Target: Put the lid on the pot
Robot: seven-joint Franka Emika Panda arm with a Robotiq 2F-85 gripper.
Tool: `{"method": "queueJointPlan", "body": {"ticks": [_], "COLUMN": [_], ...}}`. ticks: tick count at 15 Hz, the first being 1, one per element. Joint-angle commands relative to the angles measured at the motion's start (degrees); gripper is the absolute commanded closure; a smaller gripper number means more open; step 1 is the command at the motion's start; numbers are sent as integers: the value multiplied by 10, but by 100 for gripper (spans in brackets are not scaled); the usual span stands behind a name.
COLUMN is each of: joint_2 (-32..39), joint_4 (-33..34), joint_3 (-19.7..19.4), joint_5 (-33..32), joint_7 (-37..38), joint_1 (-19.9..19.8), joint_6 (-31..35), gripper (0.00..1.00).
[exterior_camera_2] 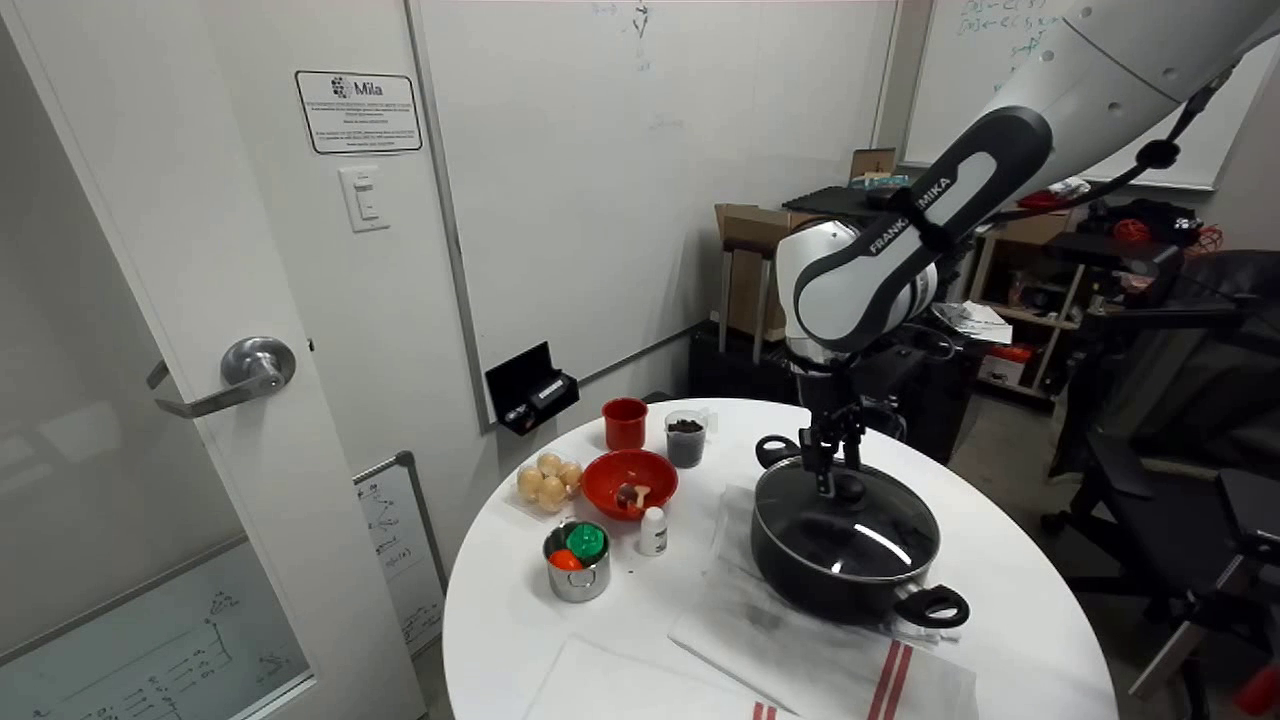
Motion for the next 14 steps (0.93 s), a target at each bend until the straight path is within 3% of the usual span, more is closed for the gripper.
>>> {"method": "queueJointPlan", "body": {"ticks": [1,14], "joint_2": [-44,-193], "joint_4": [-56,-259], "joint_3": [-9,-6], "joint_5": [-2,-7], "joint_7": [19,60], "joint_1": [20,74], "joint_6": [30,123], "gripper": [0,0]}}
